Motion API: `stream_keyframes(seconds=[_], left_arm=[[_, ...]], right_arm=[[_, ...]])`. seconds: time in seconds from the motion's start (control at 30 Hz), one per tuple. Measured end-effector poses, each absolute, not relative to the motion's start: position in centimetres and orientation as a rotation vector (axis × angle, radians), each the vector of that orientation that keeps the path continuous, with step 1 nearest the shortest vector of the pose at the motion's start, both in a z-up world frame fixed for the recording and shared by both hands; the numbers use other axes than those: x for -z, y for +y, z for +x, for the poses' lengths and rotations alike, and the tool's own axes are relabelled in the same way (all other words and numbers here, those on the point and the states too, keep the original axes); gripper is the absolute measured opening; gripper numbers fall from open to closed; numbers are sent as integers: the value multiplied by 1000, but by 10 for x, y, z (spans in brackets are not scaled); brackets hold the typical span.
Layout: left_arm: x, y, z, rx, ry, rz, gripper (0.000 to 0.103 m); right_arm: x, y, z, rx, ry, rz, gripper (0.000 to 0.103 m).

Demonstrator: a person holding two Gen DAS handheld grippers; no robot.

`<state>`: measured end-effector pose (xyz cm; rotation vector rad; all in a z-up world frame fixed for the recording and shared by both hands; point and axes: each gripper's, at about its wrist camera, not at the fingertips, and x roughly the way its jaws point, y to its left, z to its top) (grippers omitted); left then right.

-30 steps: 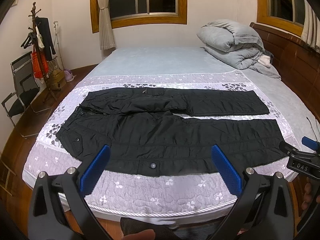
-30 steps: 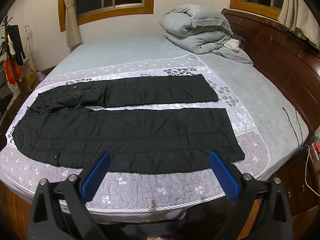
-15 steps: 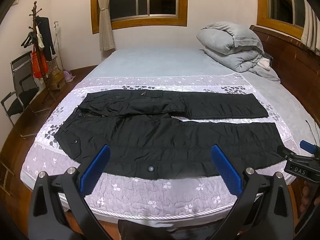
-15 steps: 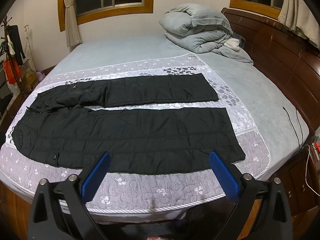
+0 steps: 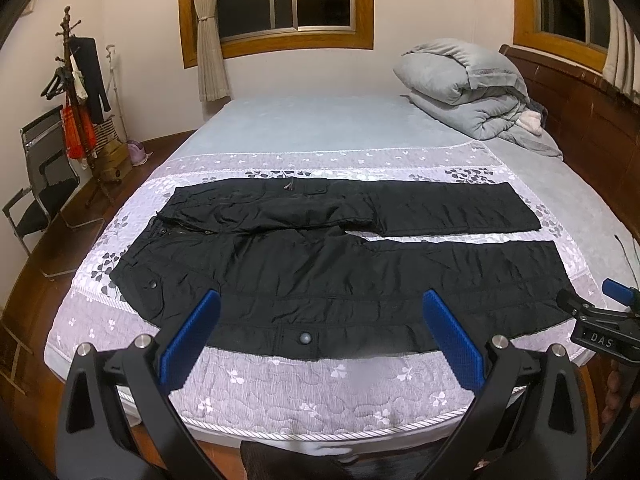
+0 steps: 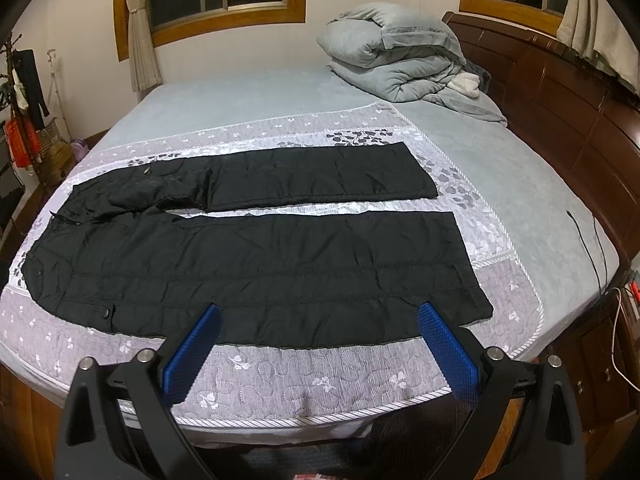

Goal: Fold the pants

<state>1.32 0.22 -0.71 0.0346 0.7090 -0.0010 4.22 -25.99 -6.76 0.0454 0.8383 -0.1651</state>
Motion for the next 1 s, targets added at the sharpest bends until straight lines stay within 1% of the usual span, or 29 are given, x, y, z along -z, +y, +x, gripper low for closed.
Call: stream_keyframes(seconds=[0.73, 0.87, 1.0], left_arm=[[13, -1, 24, 3, 723, 33, 100], [16, 4, 36, 52, 749, -11, 100], [23, 12, 63, 73, 813, -19, 100]], right_arm=[[78, -263, 51, 160, 855, 36, 99], [76, -271, 62, 151, 844, 14, 99], [73, -299, 87, 159, 837, 26, 100]])
